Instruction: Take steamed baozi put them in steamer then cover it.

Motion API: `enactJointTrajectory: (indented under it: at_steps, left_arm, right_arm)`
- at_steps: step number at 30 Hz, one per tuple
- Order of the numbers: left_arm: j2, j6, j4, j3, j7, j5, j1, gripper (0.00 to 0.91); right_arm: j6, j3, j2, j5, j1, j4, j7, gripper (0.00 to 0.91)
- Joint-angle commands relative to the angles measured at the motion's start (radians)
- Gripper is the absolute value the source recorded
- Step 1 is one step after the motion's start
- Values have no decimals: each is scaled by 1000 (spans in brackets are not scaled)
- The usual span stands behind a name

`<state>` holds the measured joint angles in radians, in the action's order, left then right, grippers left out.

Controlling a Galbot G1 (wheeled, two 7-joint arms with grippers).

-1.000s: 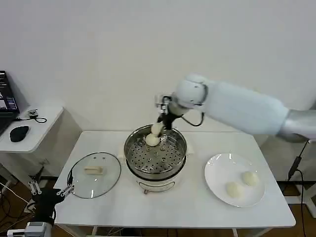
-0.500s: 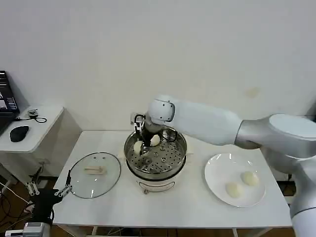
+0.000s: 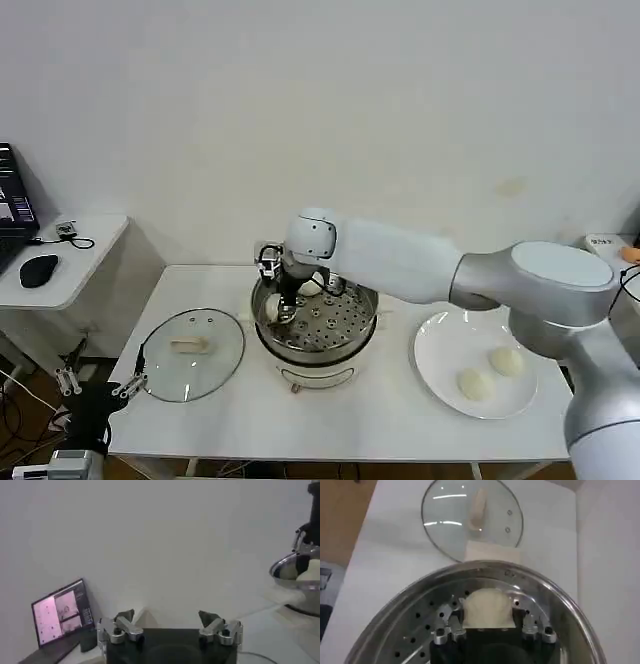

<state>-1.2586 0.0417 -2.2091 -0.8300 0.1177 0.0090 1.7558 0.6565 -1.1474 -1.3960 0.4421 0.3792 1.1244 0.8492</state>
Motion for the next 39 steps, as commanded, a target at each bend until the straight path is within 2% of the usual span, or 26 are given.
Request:
enactJointTrajectory:
  at_steps: [1,5,9,14,18,19,20,22,25,29,39]
  left_arm:
    - [0,0,-2,1,0,1,0,907]
    - [3,2,-3,2,-1,0,-3,907]
    - [3,3,1,7,-2,1,-10,907]
    - [7,4,6,20,-3,0,-12,907]
    - [7,9,6,39,-5,5,-24,907]
    - [5,10,6,42,-5,6,-26,907]
    - [5,11,5,44,-5,7,-28,907]
    - [5,10,4,49,-6,7,-27,907]
    - [5,10,8,59,-6,9,-27,907]
    - [2,-3,16,74,-5,51,-32,907]
    - [30,4,12,86,-12,40,-27,907]
  right_arm:
    - [1,0,-3,-18,-4,2,-1,907]
    - [8,10,60,0,35,82,-4,907]
    - [13,3,195,16,132,212,17,907]
    - [-14,-1,408,-27,209,345,95,907]
    - [-103,6,558,-94,237,440,186,907]
    - [-129,7,618,-116,239,472,217,907]
    - [-149,8,644,-137,238,489,227,907]
    - [-178,8,754,-182,227,535,251,907]
    - [-210,18,878,-249,184,588,268,907]
    - [-263,39,992,-348,93,616,273,907]
    - [-325,309,1151,-486,-307,650,273,907]
